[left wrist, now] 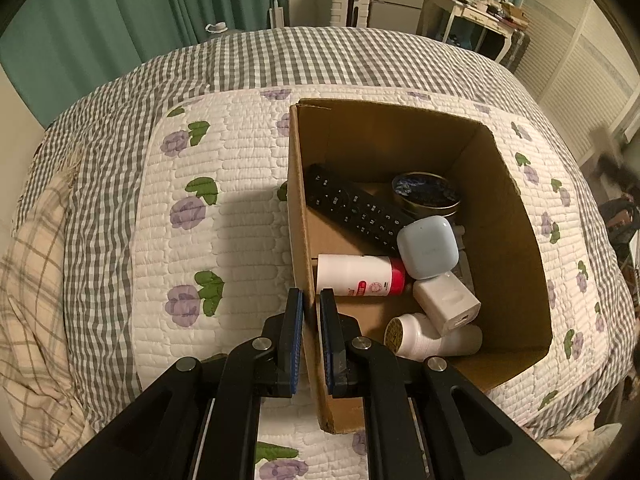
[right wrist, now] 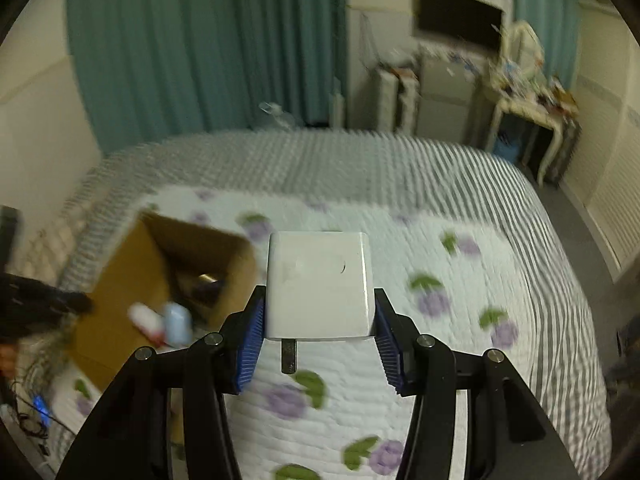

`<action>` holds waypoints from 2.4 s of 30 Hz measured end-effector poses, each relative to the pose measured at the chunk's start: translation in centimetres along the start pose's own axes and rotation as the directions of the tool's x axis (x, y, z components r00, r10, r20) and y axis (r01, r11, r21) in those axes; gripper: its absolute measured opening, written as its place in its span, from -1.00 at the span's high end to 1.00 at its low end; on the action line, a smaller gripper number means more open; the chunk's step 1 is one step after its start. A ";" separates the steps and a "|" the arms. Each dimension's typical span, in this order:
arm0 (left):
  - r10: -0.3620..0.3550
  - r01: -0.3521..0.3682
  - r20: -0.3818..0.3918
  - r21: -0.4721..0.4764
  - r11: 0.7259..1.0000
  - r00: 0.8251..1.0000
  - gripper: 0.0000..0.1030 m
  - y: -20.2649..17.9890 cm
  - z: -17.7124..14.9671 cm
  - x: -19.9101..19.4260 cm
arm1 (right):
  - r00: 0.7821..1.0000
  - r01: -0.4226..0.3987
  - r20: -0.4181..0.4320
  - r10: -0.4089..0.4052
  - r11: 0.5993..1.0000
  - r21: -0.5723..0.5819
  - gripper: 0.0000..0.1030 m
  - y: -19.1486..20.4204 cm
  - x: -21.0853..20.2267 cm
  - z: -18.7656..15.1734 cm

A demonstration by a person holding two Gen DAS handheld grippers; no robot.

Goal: Organize rigid objects

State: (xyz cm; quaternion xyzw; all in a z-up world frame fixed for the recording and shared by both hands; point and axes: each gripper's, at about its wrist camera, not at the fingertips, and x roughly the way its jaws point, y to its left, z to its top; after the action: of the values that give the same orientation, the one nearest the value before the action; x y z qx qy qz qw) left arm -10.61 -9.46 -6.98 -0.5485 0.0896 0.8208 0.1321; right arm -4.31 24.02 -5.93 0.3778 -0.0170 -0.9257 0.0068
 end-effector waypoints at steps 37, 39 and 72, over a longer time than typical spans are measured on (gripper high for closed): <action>-0.035 0.035 0.020 0.014 0.999 0.999 0.84 0.6 -0.4 0.5 | 0.966 -0.202 -0.213 0.147 0.944 -0.261 0.01 17.5 10.7 -6.6; -0.030 0.030 0.017 0.016 0.999 0.999 0.84 0.6 -0.5 0.6 | 0.966 -0.206 -0.207 0.155 0.944 -0.256 -0.17 17.4 10.5 -6.6; -0.036 0.028 0.157 0.054 0.998 0.987 0.83 -3.3 2.6 -10.2 | 0.999 -0.038 -0.023 0.039 0.999 0.024 -0.47 7.4 -2.7 1.3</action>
State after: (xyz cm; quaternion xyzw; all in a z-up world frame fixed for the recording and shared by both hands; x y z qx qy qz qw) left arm -8.14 -6.73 3.45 -0.4797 0.0910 0.8568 0.1659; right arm -3.24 16.77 -2.85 0.3884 -0.0353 -0.9206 0.0203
